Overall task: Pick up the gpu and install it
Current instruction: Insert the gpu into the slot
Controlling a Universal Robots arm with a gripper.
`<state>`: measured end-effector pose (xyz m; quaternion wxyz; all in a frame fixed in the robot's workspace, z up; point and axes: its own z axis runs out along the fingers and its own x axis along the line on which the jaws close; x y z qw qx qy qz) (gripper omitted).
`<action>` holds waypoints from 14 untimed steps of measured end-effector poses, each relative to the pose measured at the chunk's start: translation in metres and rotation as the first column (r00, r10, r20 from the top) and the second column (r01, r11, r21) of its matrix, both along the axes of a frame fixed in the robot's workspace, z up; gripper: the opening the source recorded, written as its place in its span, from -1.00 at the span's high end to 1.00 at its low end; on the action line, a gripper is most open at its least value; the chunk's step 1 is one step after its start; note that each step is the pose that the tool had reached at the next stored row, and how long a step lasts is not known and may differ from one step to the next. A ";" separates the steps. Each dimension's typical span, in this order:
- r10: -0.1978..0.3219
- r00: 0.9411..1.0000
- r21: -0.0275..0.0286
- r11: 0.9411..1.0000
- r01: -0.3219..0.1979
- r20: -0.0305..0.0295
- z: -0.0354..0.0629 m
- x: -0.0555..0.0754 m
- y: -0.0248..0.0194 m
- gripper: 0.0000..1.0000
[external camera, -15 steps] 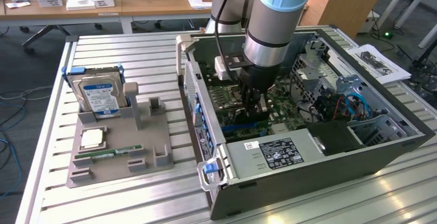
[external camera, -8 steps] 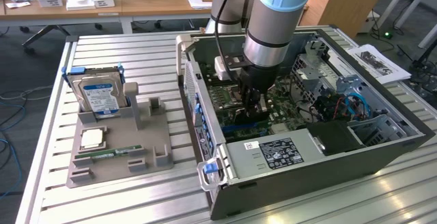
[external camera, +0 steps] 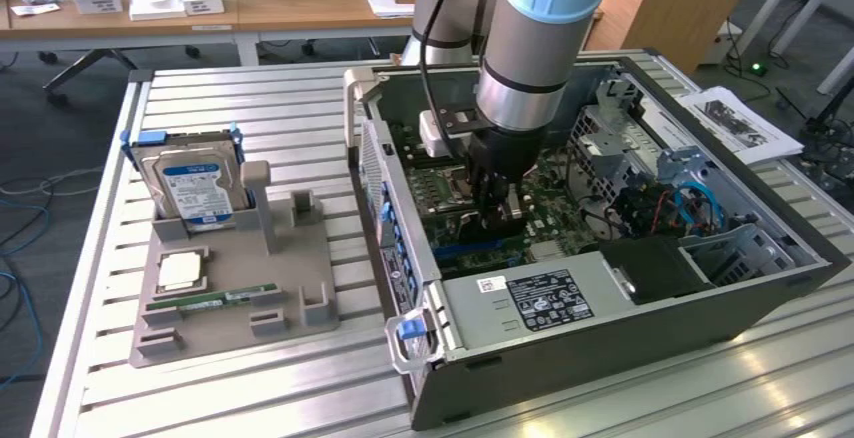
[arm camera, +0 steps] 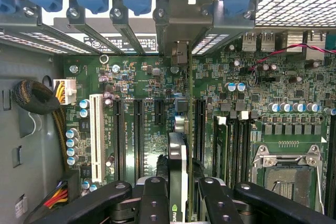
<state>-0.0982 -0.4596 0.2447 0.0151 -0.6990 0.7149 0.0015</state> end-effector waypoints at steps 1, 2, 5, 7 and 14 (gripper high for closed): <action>0.000 1.000 0.000 1.000 0.000 0.000 0.0000 0.000 0.0000 0.46; 0.000 1.000 0.000 1.000 0.000 0.000 -0.0001 0.000 0.0000 0.46; 0.000 1.000 0.000 1.000 0.000 0.000 -0.0001 0.000 0.0000 0.46; 0.000 1.000 0.000 1.000 0.000 0.000 -0.0001 0.000 0.0000 0.46; 0.000 1.000 0.000 1.000 0.000 0.000 -0.0005 0.000 0.0000 0.46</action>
